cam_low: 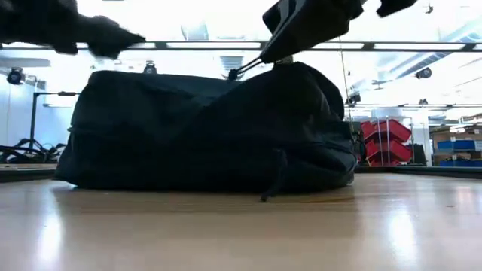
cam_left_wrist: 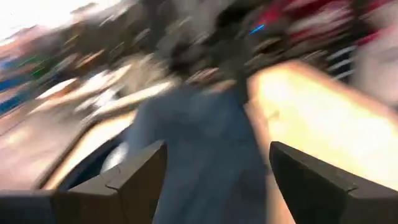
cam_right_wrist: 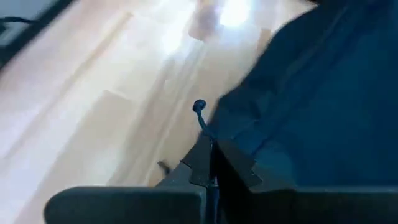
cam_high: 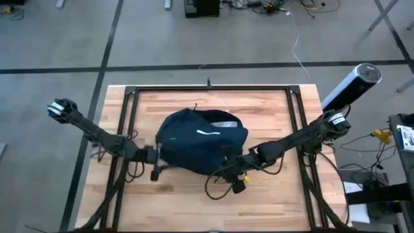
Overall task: Unpack backpack
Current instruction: Close the blue backpack
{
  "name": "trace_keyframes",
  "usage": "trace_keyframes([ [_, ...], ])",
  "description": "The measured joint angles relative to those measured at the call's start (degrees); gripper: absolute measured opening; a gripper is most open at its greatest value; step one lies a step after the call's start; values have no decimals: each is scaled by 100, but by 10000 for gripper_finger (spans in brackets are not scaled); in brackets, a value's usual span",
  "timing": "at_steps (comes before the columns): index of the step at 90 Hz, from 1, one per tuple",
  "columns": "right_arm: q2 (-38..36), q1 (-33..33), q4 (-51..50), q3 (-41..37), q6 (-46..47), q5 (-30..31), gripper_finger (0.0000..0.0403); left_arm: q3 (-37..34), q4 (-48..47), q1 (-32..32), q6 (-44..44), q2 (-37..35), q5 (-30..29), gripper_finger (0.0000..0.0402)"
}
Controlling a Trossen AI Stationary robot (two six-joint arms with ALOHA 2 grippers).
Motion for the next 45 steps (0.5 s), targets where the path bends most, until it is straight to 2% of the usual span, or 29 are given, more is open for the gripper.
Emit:
trace_keyframes([
  [6, 0, -8, -352, 154, 1, -401, 0, 0, 835, -6, 162, 447, 731, 272],
  [9, 0, -1, -520, 255, 27, -522, 0, 2, 1053, -7, 264, 630, 855, 272],
  [22, -7, 34, -725, 530, 78, -890, 0, 2, 1308, 215, 315, 1334, 515, 272],
  [33, -6, 38, -723, 565, 3, -958, 0, 173, 1895, 476, 4, 2065, 796, 272],
  [45, 0, -30, -724, 560, -67, -967, 0, 657, 2235, 481, 332, 2918, 874, 272],
])
